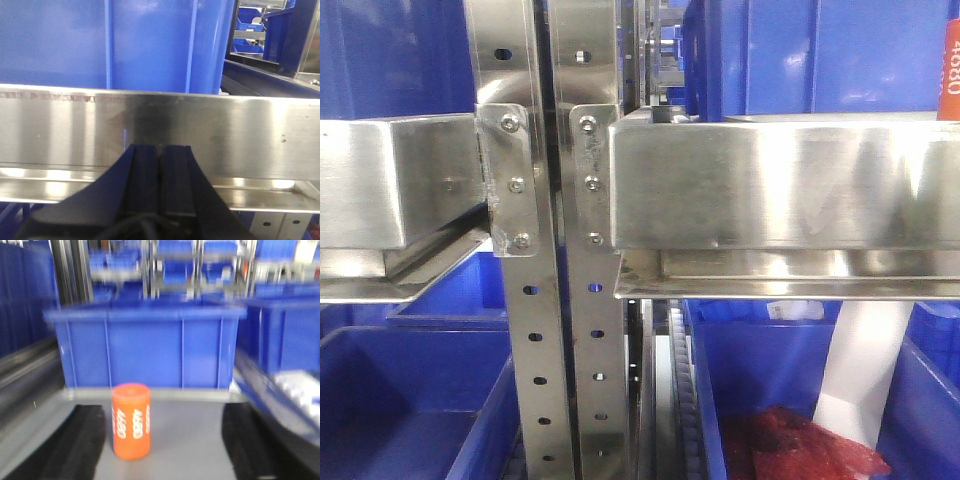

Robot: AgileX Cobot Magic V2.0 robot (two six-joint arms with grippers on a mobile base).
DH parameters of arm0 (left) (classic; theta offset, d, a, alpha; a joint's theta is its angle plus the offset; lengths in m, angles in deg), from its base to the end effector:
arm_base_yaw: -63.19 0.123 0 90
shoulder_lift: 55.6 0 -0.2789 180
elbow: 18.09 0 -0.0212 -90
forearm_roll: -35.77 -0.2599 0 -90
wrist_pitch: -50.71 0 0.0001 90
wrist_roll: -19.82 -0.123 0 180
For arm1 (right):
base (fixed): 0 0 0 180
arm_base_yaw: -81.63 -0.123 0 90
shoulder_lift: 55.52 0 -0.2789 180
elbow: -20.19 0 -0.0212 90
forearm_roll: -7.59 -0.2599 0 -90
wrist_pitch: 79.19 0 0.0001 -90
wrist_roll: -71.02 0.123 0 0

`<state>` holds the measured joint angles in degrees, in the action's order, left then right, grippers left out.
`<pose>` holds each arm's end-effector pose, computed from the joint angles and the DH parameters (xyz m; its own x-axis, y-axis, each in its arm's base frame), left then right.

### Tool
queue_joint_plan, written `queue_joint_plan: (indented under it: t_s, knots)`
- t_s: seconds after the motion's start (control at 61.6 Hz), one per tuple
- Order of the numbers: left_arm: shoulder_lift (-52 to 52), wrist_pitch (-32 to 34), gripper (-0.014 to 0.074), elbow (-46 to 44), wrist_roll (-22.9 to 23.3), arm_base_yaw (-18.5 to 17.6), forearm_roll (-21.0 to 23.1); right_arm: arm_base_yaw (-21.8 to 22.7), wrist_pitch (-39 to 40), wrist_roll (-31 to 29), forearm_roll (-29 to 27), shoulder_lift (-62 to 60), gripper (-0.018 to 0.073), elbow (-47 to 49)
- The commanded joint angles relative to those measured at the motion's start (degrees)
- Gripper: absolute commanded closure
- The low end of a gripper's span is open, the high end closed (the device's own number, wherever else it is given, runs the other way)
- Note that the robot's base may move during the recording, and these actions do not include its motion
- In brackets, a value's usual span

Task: Grab orange capacitor from left shelf to right conveyor
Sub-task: 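Close the right gripper around the orange capacitor, then lift the capacitor and pull the right gripper back out of the shelf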

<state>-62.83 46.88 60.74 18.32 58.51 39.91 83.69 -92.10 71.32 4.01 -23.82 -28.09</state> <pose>0.1037 -0.0091 0.1973 -0.0019 -0.0459 -0.9989 0.0864 0.9952 -0.0459 0.1378 -0.0032 0.3294 -0.0484 0.0679 -0.9965 0.0253 0.9975 0.0667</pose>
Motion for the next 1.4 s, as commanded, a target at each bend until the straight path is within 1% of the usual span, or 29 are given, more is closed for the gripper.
queue_joint_plan:
  t_s: [0.0,0.211,0.276,0.438,0.519,0.746,0.892,1.168,1.249,1.33,1.363,1.379]
  knots:
    - [0.65,5.20,0.0723,-0.22,0.09,0.01,0.10,0.42,3.72,0.08,-0.31,5.32,-0.0064,2.58]
    - [0.65,5.20,0.0723,-0.22,0.09,0.01,0.10,0.01,7.08,0.08,-0.31,15.22,-0.0064,2.58]
    - [0.65,5.20,0.0723,-0.22,0.09,0.01,0.10,-0.95,8.91,0.08,-0.31,17.61,-0.0064,2.58]
    - [0.65,5.20,0.0723,-0.22,0.09,0.01,0.10,-5.09,16.02,0.08,-0.26,24.36,-0.0064,2.58]
    - [0.65,5.20,0.0723,-0.22,0.09,0.01,0.10,-6.09,19.97,0.08,-0.26,28.10,-0.0064,2.58]
    - [0.65,5.20,0.0723,-0.22,0.09,0.01,0.10,-6.13,32.77,0.08,-0.26,37.61,-0.0064,2.58]
    - [0.65,5.20,0.0723,-0.22,0.09,0.01,0.10,-6.13,39.26,0.21,-0.26,42.45,-0.0064,2.58]
    - [0.65,5.20,0.0723,-0.22,0.09,0.01,0.10,-6.13,50.44,3.37,-0.26,49.40,-0.0060,2.58]
    - [0.65,5.20,0.0723,-0.22,0.09,0.01,0.10,-6.13,51.88,3.76,-0.26,50.52,-0.0021,2.58]
    - [0.65,5.20,0.0723,-0.22,0.09,0.01,0.10,-6.13,51.88,3.76,-0.26,51.05,0.0083,2.58]
    - [0.65,5.20,0.0723,-0.22,0.09,0.01,0.10,-6.13,51.88,3.76,-0.26,51.12,0.0132,2.58]
    - [0.65,5.20,0.0723,-0.22,0.09,0.01,0.10,-6.13,51.88,3.76,-0.26,51.21,0.0172,2.58]
